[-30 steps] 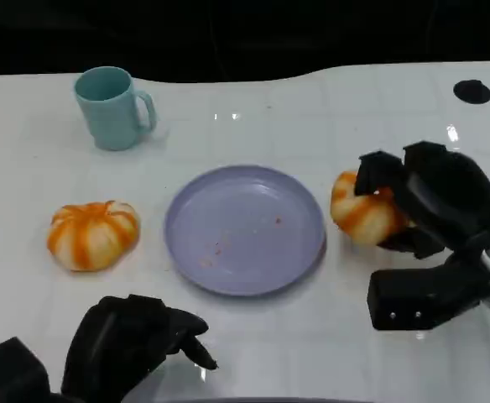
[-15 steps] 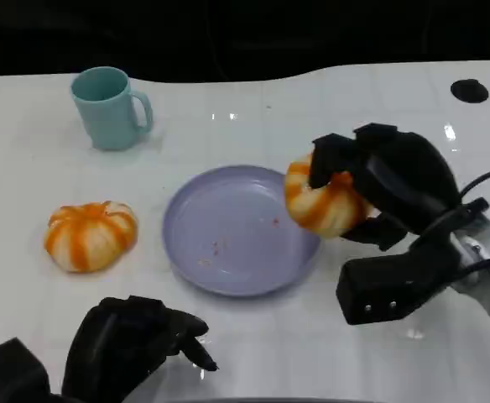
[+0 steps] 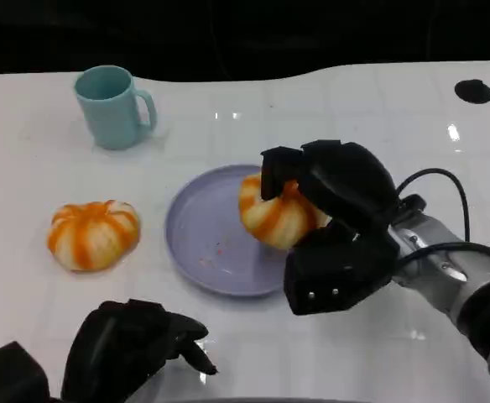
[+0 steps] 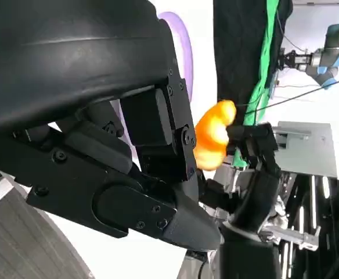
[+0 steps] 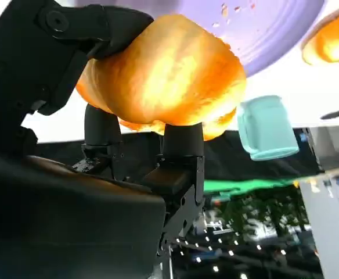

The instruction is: Grasp the bread from the table and place it into the plate.

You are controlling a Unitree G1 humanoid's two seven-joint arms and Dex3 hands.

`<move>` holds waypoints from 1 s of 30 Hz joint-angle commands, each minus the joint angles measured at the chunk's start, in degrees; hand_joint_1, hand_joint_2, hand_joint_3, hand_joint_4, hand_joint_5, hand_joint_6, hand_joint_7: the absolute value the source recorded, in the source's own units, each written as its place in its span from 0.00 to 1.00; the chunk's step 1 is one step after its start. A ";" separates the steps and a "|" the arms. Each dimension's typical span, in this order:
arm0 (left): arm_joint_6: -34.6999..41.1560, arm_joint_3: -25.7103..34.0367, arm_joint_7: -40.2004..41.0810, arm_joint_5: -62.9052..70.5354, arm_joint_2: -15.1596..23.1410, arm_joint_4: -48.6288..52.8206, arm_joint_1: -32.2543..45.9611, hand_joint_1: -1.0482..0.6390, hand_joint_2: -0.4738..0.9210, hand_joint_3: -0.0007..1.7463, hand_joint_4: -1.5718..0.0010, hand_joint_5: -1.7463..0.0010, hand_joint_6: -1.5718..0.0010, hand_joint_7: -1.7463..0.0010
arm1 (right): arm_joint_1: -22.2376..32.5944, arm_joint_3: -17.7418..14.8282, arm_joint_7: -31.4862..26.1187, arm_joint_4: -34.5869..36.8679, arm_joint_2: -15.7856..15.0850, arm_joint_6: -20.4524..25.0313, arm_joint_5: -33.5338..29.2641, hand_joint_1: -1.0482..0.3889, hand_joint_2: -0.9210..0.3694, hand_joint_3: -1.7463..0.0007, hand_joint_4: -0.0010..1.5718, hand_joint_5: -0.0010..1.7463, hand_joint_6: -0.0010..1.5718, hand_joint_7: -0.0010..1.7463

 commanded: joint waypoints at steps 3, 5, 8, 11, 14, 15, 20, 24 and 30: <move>-0.07 -0.08 -0.26 -0.10 0.53 -0.47 0.50 0.05 0.96 0.00 0.20 0.50 0.00 0.99 | -2.34 -2.16 1.50 5.69 2.95 -0.31 4.94 0.64 0.34 0.47 0.52 0.96 0.53 0.64; 0.09 -0.16 -0.15 -0.07 0.49 -0.66 0.61 0.05 0.96 0.00 0.21 0.50 0.00 0.99 | -2.64 -2.08 3.51 6.11 3.26 0.71 5.56 0.59 0.21 0.63 0.42 0.67 0.49 0.33; 0.26 -0.23 0.10 0.02 0.47 -0.81 0.68 0.05 0.96 0.00 0.20 0.50 0.00 0.98 | -3.16 0.18 4.33 5.71 2.49 1.60 3.16 0.51 0.04 0.84 0.29 0.28 0.38 0.07; -0.05 -0.33 0.32 0.40 0.53 -0.78 0.70 0.04 0.96 0.00 0.20 0.50 0.00 0.98 | -3.42 1.91 5.30 5.26 2.10 2.44 1.57 0.36 0.00 0.85 0.13 0.16 0.25 0.01; -0.16 -0.34 0.27 0.40 0.55 -0.78 0.71 0.04 0.96 0.00 0.20 0.50 0.00 0.98 | -2.95 2.33 6.27 4.23 1.91 2.67 1.64 0.28 0.00 0.82 0.02 0.23 0.20 0.00; -0.14 -0.34 0.27 0.38 0.55 -0.81 0.72 0.04 0.96 0.00 0.20 0.49 0.00 0.98 | -2.73 2.30 6.78 3.75 1.80 2.65 1.88 0.27 0.00 0.81 0.01 0.24 0.20 0.00; -0.19 -0.30 0.27 0.36 0.53 -0.68 0.64 0.04 0.96 0.00 0.20 0.49 0.00 0.98 | -0.30 1.48 9.50 -1.48 0.54 2.28 3.29 0.27 0.00 0.79 0.00 0.25 0.19 0.00; -0.38 -0.25 0.09 0.24 0.51 -0.55 0.60 0.04 0.96 0.00 0.20 0.49 0.00 0.98 | 2.75 0.15 12.08 -7.50 -1.26 1.34 5.49 0.27 0.00 0.79 0.00 0.28 0.19 0.00; -0.22 -0.29 0.18 0.44 0.73 -0.71 0.63 0.04 0.96 0.00 0.20 0.49 0.00 0.98 | 9.02 -3.12 16.12 -19.05 -4.07 0.98 9.59 0.28 0.00 0.80 0.00 0.31 0.19 0.00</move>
